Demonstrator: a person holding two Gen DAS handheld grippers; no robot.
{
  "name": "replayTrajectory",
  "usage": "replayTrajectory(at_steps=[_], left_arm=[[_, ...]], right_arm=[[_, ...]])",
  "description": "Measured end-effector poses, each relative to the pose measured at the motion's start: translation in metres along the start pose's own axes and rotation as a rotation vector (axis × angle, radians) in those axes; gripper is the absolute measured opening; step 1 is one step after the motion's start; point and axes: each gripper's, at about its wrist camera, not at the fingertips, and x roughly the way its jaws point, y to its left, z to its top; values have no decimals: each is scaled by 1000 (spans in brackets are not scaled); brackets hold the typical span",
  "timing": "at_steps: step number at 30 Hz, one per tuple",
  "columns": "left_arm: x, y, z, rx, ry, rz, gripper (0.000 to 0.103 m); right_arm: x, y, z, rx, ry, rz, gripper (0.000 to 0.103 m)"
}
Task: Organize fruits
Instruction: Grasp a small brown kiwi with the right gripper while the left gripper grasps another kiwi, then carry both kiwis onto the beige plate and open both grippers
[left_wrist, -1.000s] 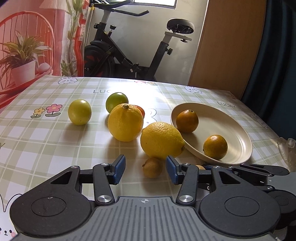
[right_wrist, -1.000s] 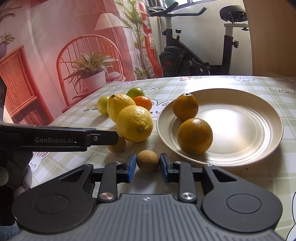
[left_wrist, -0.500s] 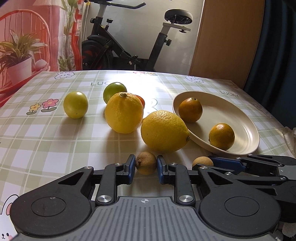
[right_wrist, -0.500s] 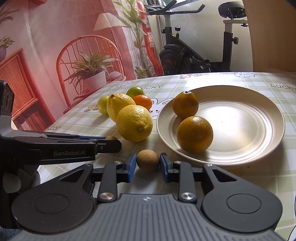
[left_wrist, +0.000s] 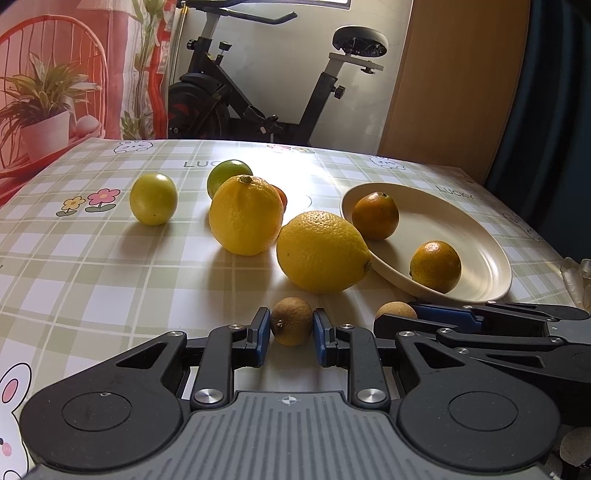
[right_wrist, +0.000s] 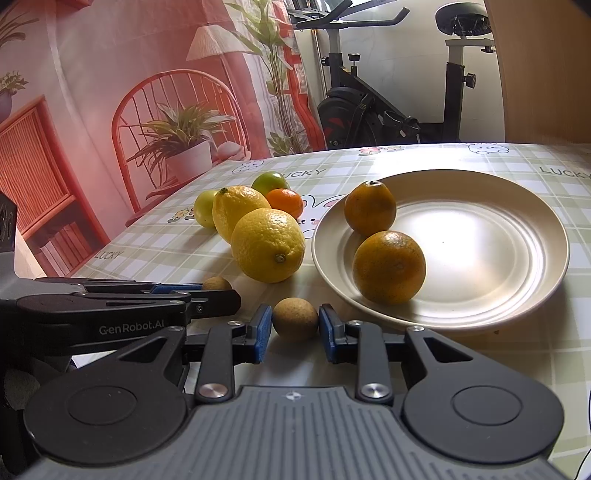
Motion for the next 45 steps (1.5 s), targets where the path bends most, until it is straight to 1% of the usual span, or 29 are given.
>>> replayTrajectory(at_steps=[6,10,15,17,22,27,30,33,37,42,45], left_arm=[[0,-1,1,1,9,4,26],[-3,-5,2,13,18,-14,26],[-19,-14,1,45,-18,-40,26],[-27,-18,1,56,-37,-47,26],[-45,-28,10,92,-98,-65,26],[-54,-40,20,120,-131,-89,26],[-51,-49,27,134,-132,-112,26],[-43,-57,36,146,-121,-132,26],[-30,-69,54,154,-133,-156,26],[-10,-88,79,193,-152,-184,26],[11,-95,90,194,-129,-203,26]], right_arm=[[1,-1,1,8,2,5,31],[0,0,1,5,1,0,31],[-5,-1,1,21,-3,-51,31],[-11,-4,2,51,-13,-43,30],[-37,4,9,32,-96,-53,30],[-60,0,16,42,-181,-83,30],[-68,-13,18,75,-211,-110,31],[-69,-29,24,94,-216,-127,31],[-74,-49,37,82,-234,-159,30],[-70,-75,55,54,-252,-194,31],[-61,-87,61,42,-253,-217,31]])
